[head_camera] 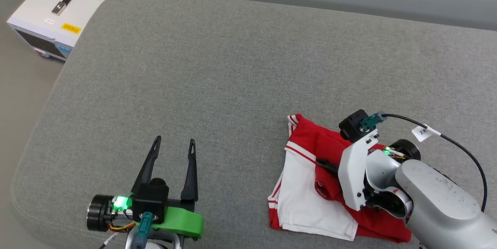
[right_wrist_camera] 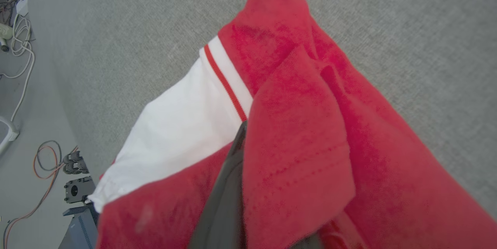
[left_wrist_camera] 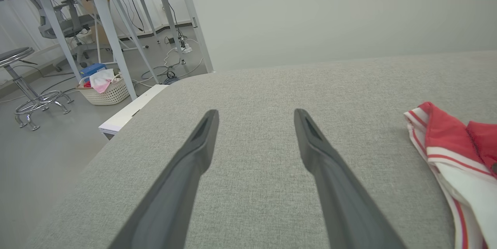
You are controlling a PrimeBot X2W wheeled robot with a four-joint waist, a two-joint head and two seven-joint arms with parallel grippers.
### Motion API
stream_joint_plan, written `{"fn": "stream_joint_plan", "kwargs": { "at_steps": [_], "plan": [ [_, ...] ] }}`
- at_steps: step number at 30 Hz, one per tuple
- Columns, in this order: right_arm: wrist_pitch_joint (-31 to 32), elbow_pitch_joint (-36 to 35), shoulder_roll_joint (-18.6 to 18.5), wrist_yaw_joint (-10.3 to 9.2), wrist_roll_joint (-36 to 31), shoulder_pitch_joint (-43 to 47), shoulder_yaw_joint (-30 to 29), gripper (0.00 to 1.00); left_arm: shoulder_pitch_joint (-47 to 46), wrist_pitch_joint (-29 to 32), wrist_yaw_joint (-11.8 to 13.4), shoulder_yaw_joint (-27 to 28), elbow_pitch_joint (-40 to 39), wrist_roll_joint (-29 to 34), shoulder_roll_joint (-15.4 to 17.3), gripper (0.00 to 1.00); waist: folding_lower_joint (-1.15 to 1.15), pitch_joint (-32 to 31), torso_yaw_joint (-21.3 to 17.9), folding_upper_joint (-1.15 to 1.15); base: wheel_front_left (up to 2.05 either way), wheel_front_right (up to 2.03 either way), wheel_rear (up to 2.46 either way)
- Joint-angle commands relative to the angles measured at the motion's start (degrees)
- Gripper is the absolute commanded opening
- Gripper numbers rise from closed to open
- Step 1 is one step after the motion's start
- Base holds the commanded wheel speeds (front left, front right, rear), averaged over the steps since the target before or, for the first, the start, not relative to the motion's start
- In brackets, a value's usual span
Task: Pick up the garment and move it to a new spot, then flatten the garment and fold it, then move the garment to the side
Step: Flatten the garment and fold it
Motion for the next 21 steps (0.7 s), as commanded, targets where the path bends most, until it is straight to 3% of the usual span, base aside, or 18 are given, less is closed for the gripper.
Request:
{"fn": "stream_joint_plan", "kwargs": {
  "at_steps": [1,6,12,18,21],
  "plan": [
    [-1.59,-0.38,-0.64,-0.04,0.20,0.12,0.15,1.00,-0.16,-0.34,0.30,0.11,-0.09,0.32,-0.20,1.00,-0.01,-1.04,-0.50,0.00,0.00,0.00,0.00],
    [-8.91,-6.73,-4.86,-0.04,0.06,2.42,-1.75,1.00,1.04,-0.34,0.44,0.60,-0.11,0.28,0.32,1.00,-0.01,-3.53,-1.85,0.00,0.00,0.00,0.00],
    [-17.33,-13.44,-8.35,-0.04,-3.28,7.37,-11.26,1.00,2.97,-0.34,0.76,1.32,-0.59,0.20,0.89,1.00,-0.01,-5.82,-5.01,0.00,0.00,0.00,0.00],
    [-26.92,-15.31,-6.54,-0.04,-12.78,13.16,-24.56,1.00,4.07,-0.34,1.05,2.19,-1.29,-0.10,1.03,1.00,-0.01,-7.51,-7.96,0.00,0.00,0.00,0.00],
    [-32.12,-15.60,-3.39,-0.04,-18.48,16.51,-31.33,1.00,4.51,-0.34,0.96,2.42,-1.50,-0.21,1.10,1.00,-0.01,-8.21,-9.03,0.00,0.00,0.00,0.00]
  ]
}}
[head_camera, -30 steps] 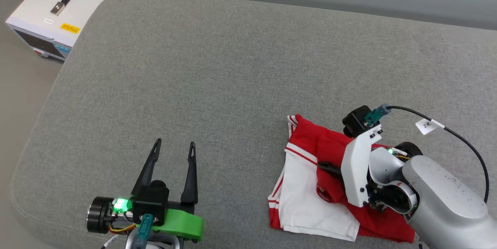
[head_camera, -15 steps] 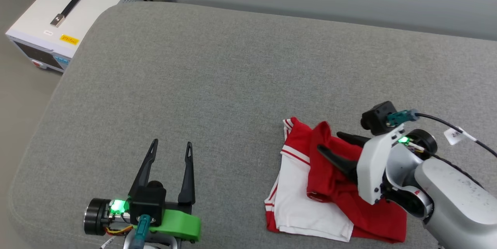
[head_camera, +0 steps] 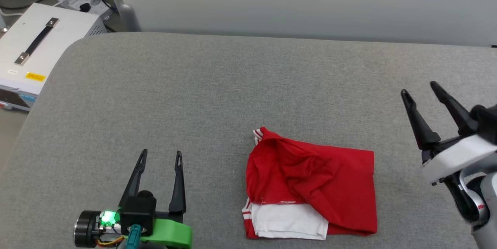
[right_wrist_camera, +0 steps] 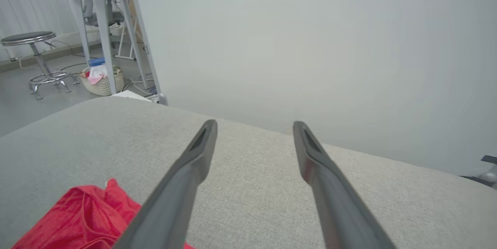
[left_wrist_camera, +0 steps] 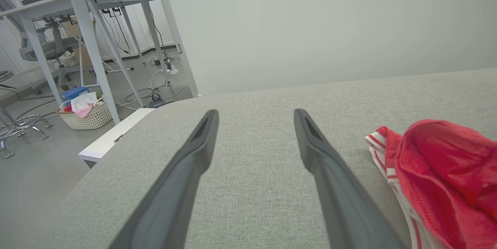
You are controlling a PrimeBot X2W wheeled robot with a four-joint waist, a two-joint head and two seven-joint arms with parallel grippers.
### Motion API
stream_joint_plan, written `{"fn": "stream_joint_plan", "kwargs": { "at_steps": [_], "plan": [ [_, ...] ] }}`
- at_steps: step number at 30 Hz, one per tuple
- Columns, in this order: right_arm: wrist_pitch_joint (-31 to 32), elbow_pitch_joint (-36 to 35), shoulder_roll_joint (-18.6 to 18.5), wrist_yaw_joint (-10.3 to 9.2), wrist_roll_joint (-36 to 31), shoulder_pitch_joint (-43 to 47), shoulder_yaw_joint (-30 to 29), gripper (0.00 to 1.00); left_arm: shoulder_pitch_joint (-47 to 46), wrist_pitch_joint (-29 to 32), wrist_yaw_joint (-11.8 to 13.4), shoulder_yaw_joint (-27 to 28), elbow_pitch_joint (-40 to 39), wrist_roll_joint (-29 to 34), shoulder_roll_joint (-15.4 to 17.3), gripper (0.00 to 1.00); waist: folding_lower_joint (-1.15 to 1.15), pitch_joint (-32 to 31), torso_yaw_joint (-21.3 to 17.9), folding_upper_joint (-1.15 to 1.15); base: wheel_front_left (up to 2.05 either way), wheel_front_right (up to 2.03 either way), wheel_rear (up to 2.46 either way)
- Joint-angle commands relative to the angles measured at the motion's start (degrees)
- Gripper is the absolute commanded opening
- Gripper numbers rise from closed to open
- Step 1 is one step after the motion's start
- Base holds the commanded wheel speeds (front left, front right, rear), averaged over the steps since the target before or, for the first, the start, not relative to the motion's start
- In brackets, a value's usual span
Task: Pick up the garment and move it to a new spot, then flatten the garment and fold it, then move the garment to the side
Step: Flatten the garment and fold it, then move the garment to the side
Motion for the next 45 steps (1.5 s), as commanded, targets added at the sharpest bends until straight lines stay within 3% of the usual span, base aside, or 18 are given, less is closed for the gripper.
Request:
{"fn": "stream_joint_plan", "kwargs": {
  "at_steps": [1,8,12,18,30,45],
  "plan": [
    [-2.94,-0.68,2.15,-0.03,-2.21,1.92,-2.89,1.00,0.96,-0.34,0.14,0.25,-0.29,-0.19,0.39,1.00,0.00,-1.44,-1.73,0.00,0.00,0.00,0.00],
    [-8.85,-5.86,11.53,-0.03,-15.10,9.89,-13.81,1.00,1.59,-0.34,-0.11,0.47,-1.32,-0.13,0.55,1.00,0.00,-2.36,-3.87,0.00,0.00,0.00,0.00],
    [-9.03,-9.56,16.65,-0.03,-17.33,13.88,-16.57,1.00,2.03,-0.34,-0.12,0.74,-1.68,-0.19,0.65,1.00,0.00,-2.94,-4.58,0.00,0.00,0.00,0.00],
    [-9.06,-13.80,20.99,-0.03,-18.95,19.41,-17.62,1.00,2.60,-0.34,-0.18,1.11,-2.22,-0.35,0.69,1.00,0.00,-3.24,-4.94,0.00,0.00,0.00,0.00],
    [-9.06,-14.01,22.48,-0.03,-20.18,24.46,-17.35,1.00,3.71,-0.34,-0.86,1.80,-2.40,-1.11,0.25,1.00,0.00,-3.66,-4.41,0.00,0.00,0.00,0.00],
    [-9.07,-12.67,21.29,-0.03,-20.59,22.76,-17.32,1.00,3.82,-0.34,-1.35,2.39,-1.52,-1.02,-0.48,1.00,0.00,-3.65,-3.99,0.00,0.00,0.00,0.00]
  ]
}}
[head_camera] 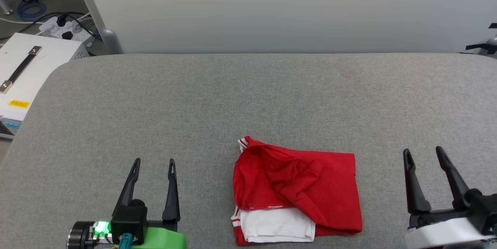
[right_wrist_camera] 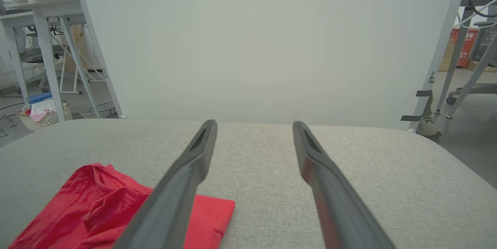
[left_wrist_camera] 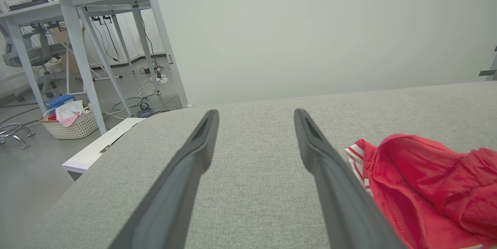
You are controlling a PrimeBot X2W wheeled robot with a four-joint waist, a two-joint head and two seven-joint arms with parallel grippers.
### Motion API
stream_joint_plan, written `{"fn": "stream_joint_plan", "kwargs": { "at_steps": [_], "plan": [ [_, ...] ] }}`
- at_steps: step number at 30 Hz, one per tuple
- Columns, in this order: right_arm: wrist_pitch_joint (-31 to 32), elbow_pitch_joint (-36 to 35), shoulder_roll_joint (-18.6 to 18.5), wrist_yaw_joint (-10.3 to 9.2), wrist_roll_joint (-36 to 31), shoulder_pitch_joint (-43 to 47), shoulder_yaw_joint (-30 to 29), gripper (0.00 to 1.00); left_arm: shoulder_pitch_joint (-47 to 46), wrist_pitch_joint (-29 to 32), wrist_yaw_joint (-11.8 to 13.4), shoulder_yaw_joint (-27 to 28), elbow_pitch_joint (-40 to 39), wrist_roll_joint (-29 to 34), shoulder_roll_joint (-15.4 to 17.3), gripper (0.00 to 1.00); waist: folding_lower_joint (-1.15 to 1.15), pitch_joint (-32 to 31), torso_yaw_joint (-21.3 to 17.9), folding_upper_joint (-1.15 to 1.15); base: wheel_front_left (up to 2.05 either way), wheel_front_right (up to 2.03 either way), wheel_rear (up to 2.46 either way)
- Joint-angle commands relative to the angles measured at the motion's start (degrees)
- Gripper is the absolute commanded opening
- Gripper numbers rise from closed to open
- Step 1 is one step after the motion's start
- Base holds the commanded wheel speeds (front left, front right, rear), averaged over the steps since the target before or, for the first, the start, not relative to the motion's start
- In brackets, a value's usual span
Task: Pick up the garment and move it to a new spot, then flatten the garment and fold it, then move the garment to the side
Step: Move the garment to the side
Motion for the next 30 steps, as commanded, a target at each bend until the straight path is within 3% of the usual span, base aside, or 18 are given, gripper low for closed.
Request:
{"fn": "stream_joint_plan", "kwargs": {
  "at_steps": [1,8,10,11,12,16,21,25,30],
  "plan": [
    [-0.52,-0.03,-0.70,-0.03,0.50,-1.75,-0.74,1.00,0.85,-0.34,-0.27,0.31,0.25,-0.03,-0.25,1.00,0.00,0.09,0.04,0.00,0.00,0.00,0.00],
    [2.49,1.13,-6.14,-0.03,7.85,-11.62,-4.16,1.00,0.12,-0.34,-0.59,0.31,0.41,0.13,-0.63,1.00,0.00,1.14,0.71,0.00,0.00,0.00,0.00],
    [7.69,1.63,-8.75,-0.03,11.53,-14.61,-3.94,1.00,-0.27,-0.34,-0.76,0.19,0.44,0.16,-0.76,1.00,0.00,1.65,1.15,0.00,0.00,0.00,0.00],
    [17.67,2.42,-12.25,-0.03,18.83,-17.76,-3.05,1.00,-0.92,-0.34,-1.05,0.03,0.43,0.11,-1.00,1.00,0.00,2.55,1.88,0.00,0.00,0.00,0.00],
    [22.06,2.64,-13.97,-0.03,21.55,-18.57,-2.16,1.00,-1.16,-0.34,-1.16,-0.03,0.44,0.08,-1.10,1.00,0.00,2.87,2.18,0.00,0.00,0.00,0.00],
    [35.35,3.45,-18.24,-0.03,31.81,-20.82,0.00,1.00,-1.93,-0.34,-1.42,-0.07,0.58,0.04,-1.43,1.00,0.00,4.00,3.21,0.00,0.00,0.00,0.00],
    [50.21,3.80,-22.26,-0.03,39.56,-20.59,5.75,1.00,-2.90,-0.34,-1.80,-0.16,0.76,0.13,-1.75,1.00,0.00,5.49,4.55,0.00,0.00,0.00,0.00],
    [57.49,4.31,-23.65,-0.03,42.90,-19.45,9.32,1.00,-3.73,-0.34,-2.07,-0.46,0.84,0.25,-2.05,1.00,0.00,6.69,5.72,0.00,0.00,0.00,0.00],
    [61.34,5.91,-23.78,-0.03,44.25,-18.07,12.58,1.00,-4.70,-0.34,-2.26,-0.75,0.88,0.28,-2.45,1.00,0.00,8.56,7.10,0.00,0.00,0.00,0.00]
  ]
}}
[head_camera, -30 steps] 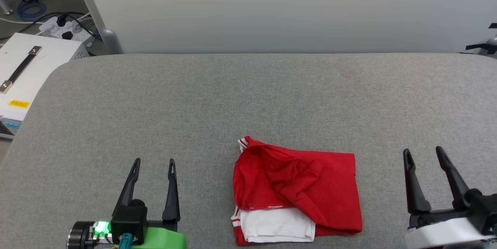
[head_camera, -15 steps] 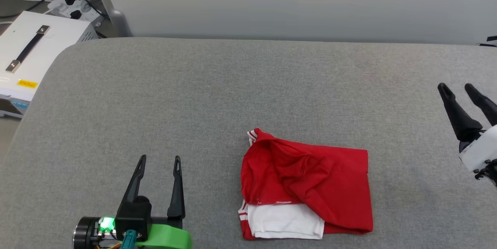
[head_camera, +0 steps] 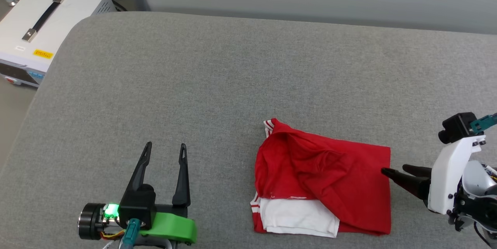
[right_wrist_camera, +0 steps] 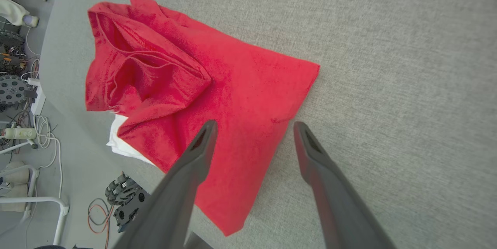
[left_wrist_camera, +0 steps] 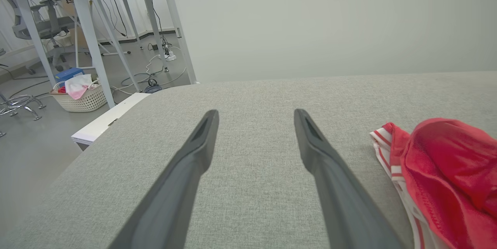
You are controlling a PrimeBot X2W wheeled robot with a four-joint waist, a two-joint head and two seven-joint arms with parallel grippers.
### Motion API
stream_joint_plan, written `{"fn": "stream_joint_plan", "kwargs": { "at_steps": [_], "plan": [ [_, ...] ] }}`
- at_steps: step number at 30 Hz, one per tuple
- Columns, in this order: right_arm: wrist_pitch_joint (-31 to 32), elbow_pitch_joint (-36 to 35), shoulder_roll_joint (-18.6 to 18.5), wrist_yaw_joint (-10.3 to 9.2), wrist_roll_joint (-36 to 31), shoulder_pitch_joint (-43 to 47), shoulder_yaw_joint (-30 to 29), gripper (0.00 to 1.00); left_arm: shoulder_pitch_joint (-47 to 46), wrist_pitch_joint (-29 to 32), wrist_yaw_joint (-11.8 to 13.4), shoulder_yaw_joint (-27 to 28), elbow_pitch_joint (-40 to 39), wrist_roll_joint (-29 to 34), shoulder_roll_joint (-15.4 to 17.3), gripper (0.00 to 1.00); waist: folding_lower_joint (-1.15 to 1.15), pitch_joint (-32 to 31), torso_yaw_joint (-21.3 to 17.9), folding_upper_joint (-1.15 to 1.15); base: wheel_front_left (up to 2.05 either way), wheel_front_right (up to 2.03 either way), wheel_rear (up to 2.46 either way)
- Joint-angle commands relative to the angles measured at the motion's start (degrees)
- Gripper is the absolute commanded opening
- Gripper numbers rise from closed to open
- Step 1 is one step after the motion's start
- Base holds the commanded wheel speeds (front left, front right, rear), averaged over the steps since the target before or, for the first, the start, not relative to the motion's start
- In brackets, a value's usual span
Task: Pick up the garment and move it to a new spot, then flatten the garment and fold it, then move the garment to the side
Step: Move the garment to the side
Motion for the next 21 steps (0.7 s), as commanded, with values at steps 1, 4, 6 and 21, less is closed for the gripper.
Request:
{"fn": "stream_joint_plan", "kwargs": {
  "at_steps": [1,4,6,21],
  "plan": [
    [0.25,0.76,0.10,-0.02,0.29,0.50,0.74,1.00,-1.23,-0.34,-0.19,-0.02,0.04,0.25,-0.41,1.00,0.00,1.54,1.17,0.00,0.00,0.00,0.00],
    [-0.65,4.05,1.66,-0.02,0.11,-0.11,3.23,1.00,-2.27,-0.34,-0.35,-0.09,0.15,0.22,-0.74,1.00,0.00,3.43,2.10,0.00,0.00,0.00,0.00],
    [-1.71,6.04,2.71,-0.02,0.30,-0.95,3.92,1.00,-2.78,-0.34,-0.49,-0.17,0.19,0.23,-0.87,1.00,0.00,4.27,2.51,0.00,0.00,0.00,0.00],
    [-10.25,13.79,2.14,-0.02,1.41,-3.17,12.31,0.00,-4.21,-0.34,-1.20,-0.04,1.23,0.35,-1.29,1.00,0.00,5.40,4.05,0.00,0.00,0.00,0.00]
  ]
}}
